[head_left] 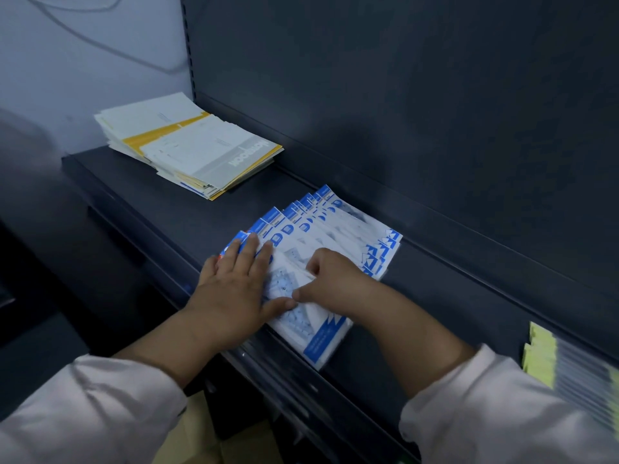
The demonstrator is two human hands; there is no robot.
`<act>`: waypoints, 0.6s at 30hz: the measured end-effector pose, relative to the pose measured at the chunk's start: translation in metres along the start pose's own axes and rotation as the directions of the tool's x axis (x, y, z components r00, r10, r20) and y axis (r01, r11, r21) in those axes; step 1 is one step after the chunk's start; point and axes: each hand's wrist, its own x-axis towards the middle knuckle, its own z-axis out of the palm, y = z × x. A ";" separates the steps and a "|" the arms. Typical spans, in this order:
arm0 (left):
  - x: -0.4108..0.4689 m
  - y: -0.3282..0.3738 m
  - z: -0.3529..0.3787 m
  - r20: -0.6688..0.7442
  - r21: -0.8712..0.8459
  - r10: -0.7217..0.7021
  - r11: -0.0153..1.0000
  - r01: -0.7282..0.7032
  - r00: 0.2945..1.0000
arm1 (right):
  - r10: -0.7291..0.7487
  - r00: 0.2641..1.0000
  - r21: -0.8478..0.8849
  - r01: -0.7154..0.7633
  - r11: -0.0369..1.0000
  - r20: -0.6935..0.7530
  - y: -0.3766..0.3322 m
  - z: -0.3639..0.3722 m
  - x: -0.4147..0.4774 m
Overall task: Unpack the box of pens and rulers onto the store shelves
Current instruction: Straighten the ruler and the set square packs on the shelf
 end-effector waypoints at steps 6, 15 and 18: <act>0.002 0.006 -0.004 -0.064 0.015 0.094 0.996 -0.093 0.994 | -0.172 0.975 -0.237 0.136 0.962 -0.138 0.008 0.005 0.000; -0.006 -0.002 -0.005 0.132 0.041 0.087 0.995 -0.094 0.987 | -0.286 0.958 -0.525 0.229 0.820 -0.028 0.027 0.034 -0.014; -0.006 -0.001 -0.009 0.139 0.049 0.078 0.995 -0.086 0.987 | -0.301 0.953 -0.573 0.233 0.786 -0.024 0.032 0.034 -0.014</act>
